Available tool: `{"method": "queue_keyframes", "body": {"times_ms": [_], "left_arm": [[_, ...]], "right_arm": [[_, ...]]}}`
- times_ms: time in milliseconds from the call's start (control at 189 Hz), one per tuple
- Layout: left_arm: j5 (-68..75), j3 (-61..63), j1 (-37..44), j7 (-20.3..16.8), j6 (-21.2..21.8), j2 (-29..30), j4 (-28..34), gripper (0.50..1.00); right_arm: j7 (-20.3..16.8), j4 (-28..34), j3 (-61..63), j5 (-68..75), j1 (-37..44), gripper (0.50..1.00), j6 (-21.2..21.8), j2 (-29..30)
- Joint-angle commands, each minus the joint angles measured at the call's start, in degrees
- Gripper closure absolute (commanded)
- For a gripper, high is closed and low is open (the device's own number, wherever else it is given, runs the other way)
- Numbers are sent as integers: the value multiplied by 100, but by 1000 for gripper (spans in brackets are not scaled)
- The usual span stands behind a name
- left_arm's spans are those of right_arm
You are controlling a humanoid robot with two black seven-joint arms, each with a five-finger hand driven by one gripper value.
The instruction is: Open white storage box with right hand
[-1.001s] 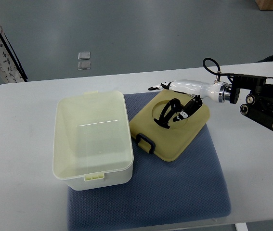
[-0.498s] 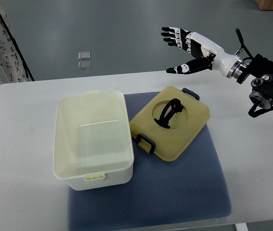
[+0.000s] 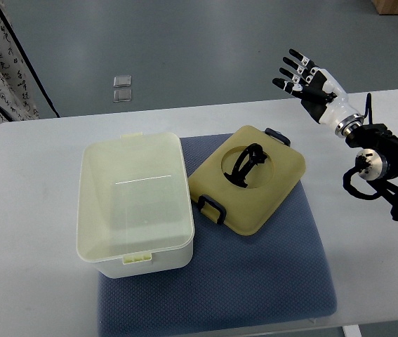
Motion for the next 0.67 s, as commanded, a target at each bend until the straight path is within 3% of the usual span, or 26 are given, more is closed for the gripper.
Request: {"method": "queue_keyframes", "body": {"times_ms": [0,58,212,418,667], "left_arm": [[3,0,0,0,0,0,0,500],[3,0,0,0,0,0,0,500],[3,0,0,0,0,0,0,500],[3,0,0,0,0,0,0,500],[3,9,0,0,0,0,-26,500]], "right_arm": [[-21,-1,-1,53,-64,572,136,28],[-21,-1,-1,53,-90,572,330,63],[-3,-28,289,97,-126,572,347,388],[102,-177,1001,132,-363,570,-57,634],[137,-388,1027,132,-372,570,-119,801]]}}
